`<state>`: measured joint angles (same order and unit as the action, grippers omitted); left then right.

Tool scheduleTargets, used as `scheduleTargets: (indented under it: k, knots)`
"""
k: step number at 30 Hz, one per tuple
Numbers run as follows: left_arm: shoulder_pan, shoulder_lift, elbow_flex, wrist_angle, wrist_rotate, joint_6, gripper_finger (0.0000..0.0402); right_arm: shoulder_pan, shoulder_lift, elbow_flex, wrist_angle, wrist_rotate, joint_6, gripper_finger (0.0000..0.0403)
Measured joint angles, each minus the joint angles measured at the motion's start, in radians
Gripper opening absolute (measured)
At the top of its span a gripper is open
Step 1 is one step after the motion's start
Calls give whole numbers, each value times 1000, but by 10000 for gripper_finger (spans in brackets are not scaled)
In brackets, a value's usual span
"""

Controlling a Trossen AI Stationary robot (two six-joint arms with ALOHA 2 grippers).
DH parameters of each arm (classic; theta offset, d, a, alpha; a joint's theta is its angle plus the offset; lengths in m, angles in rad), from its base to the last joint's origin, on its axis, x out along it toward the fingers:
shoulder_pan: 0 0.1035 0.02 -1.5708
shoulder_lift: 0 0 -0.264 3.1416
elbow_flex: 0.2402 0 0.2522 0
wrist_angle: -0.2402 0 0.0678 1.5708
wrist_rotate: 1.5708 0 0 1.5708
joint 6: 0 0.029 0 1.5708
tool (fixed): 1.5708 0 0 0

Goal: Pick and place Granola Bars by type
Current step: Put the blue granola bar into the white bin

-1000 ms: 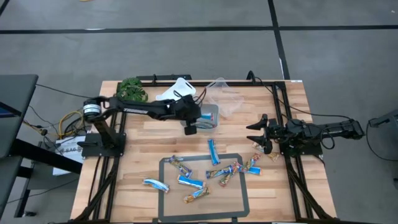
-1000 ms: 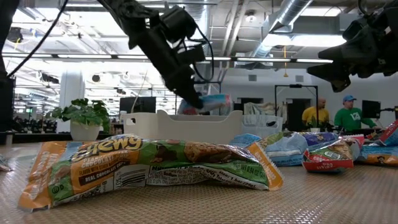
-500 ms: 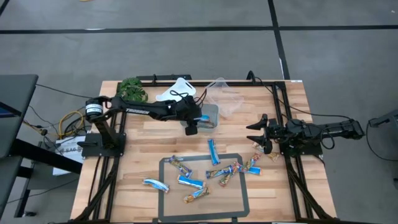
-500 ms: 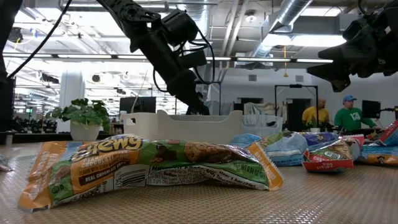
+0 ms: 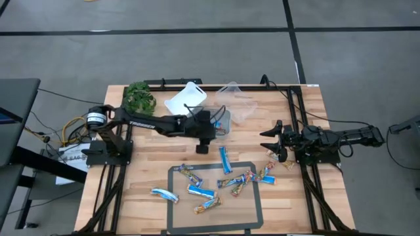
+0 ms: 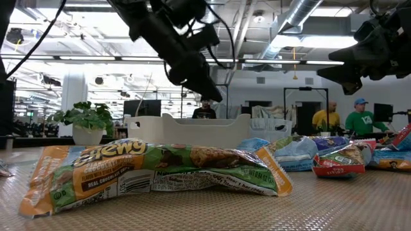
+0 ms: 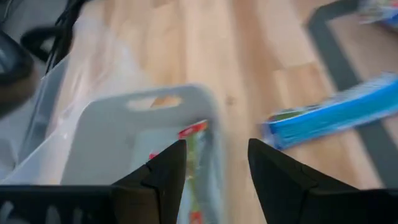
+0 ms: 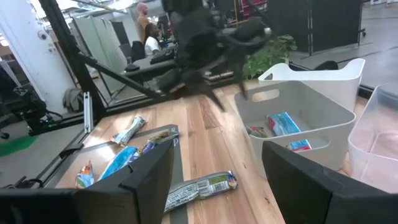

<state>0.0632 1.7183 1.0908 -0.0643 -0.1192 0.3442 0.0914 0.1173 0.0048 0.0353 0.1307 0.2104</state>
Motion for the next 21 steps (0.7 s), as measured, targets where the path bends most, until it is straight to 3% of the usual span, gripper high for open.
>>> scheduleTargets:
  k: [6, 12, 21]
  knots:
    - [-116, 0, 0, -48, 0, 37, 167, 0, 0, 0, 0, 0, 0, 240]
    - [-240, 0, 0, -114, 0, -23, 167, 0, 0, 0, 0, 0, 0, 240]
    - [-397, 0, 0, -438, -7, -118, 167, 0, 0, 0, 0, 0, 0, 240]
